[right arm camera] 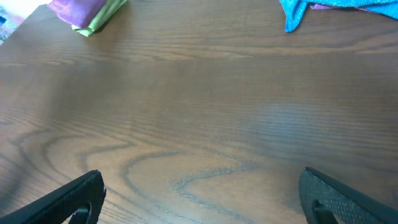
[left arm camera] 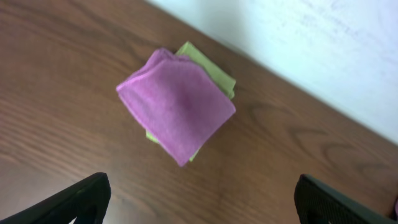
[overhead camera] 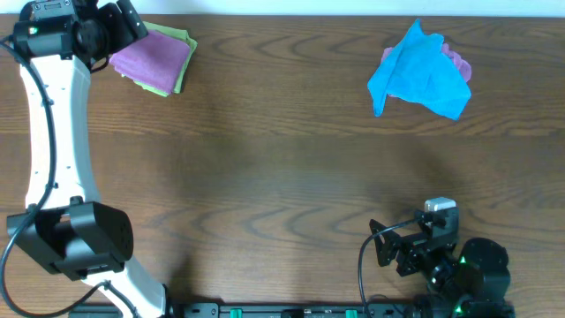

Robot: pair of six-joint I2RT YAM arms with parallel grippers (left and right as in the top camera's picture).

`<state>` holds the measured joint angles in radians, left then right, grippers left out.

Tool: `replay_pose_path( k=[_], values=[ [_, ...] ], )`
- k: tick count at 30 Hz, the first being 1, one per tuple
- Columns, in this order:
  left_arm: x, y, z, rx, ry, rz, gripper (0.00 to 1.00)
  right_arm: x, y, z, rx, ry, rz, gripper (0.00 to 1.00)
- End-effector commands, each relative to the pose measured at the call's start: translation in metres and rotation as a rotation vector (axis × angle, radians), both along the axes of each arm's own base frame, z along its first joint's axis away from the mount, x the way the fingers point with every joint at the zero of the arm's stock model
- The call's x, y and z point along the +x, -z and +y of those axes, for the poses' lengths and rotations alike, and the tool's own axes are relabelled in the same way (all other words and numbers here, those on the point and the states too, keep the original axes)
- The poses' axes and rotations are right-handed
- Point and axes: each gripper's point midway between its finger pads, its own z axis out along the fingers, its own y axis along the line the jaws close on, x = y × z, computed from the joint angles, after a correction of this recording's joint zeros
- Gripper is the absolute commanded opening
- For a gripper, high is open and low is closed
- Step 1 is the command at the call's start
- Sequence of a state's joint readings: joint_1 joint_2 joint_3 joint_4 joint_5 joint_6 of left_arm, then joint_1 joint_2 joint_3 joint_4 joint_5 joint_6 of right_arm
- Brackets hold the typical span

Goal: Fold the cloth

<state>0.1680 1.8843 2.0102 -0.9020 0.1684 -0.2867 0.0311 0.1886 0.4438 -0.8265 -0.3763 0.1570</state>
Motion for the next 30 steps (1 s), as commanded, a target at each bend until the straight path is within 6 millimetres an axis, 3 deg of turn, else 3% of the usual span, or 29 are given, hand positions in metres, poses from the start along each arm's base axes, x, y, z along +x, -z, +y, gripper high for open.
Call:
replay_pose_path(
  k=[1,6,9,15,21,30],
  values=[
    [-0.015,-0.013,0.001,0.033,0.012,0.006,0.96,0.0,0.0,-0.002,0.009,0.017,0.002,0.99],
    [-0.07,0.021,-0.013,0.018,0.08,0.266,0.96,0.0,0.0,-0.002,0.009,0.017,0.002,0.99],
    [-0.095,0.031,-0.023,0.024,0.144,0.372,0.96,0.0,0.0,-0.002,0.009,0.017,0.002,0.99],
    [-0.123,0.042,-0.034,0.01,0.18,0.488,0.95,0.0,0.0,-0.002,0.009,0.017,0.002,0.99],
    [-0.137,0.054,-0.049,0.021,0.201,0.369,0.95,0.0,0.0,-0.002,0.009,0.017,0.002,0.99],
    [-0.188,0.083,-0.054,0.069,0.172,0.081,0.96,0.0,0.0,-0.002,0.009,0.017,0.002,0.99]
  ],
)
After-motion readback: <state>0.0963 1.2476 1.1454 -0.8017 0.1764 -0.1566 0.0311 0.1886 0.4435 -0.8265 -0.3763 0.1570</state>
